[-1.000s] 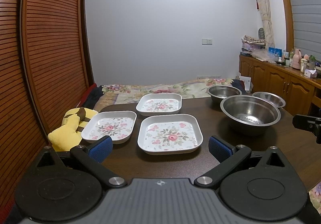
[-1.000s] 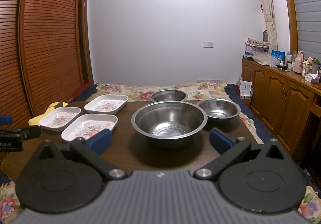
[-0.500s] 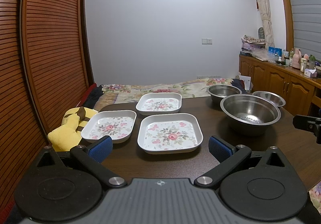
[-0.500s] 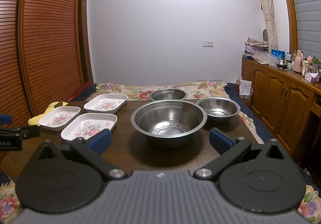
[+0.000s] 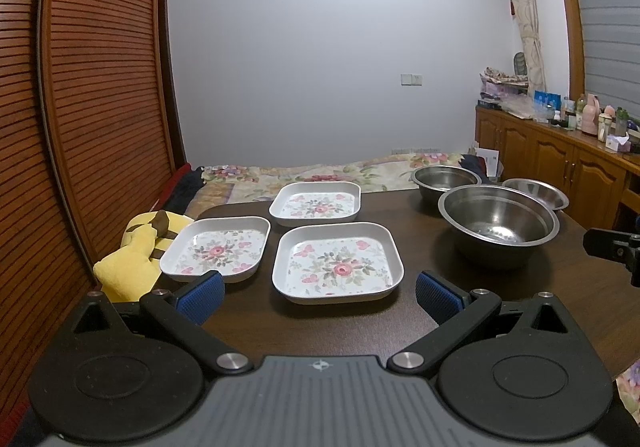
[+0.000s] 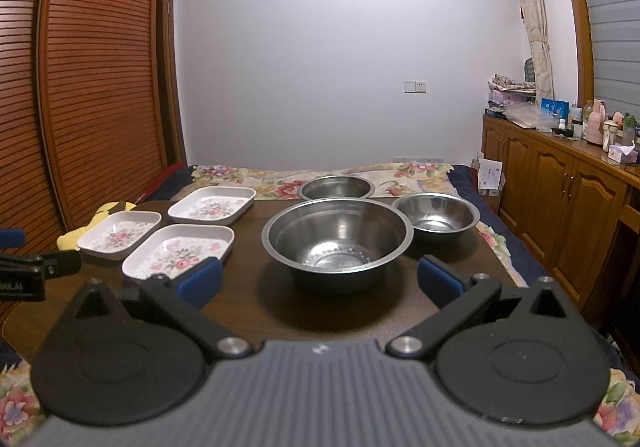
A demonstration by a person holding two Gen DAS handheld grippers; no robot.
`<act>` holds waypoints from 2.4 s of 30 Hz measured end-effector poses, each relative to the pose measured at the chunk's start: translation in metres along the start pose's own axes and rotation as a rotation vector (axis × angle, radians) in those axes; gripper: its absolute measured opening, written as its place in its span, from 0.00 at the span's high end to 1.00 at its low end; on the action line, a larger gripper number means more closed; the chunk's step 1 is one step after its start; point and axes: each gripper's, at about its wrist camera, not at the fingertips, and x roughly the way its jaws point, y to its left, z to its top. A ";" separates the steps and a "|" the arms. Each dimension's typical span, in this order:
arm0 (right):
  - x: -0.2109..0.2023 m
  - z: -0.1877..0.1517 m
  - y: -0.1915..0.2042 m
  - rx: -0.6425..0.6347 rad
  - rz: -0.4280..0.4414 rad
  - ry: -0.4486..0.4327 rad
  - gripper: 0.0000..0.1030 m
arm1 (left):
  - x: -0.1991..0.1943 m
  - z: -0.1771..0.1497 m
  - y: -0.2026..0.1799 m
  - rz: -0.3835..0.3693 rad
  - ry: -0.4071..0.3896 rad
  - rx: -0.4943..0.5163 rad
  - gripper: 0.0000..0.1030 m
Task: Organize plates and bowls
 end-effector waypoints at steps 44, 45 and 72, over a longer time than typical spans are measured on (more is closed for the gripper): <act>0.049 -0.006 0.059 -0.114 0.150 0.060 0.00 | 0.073 0.002 0.054 -0.012 0.103 0.038 0.00; 0.051 -0.006 0.062 -0.116 0.159 0.063 0.00 | 0.076 0.002 0.056 -0.013 0.104 0.041 0.00; 0.122 0.000 0.108 -0.103 0.249 0.211 0.30 | 0.132 0.004 0.086 -0.187 0.149 -0.081 0.37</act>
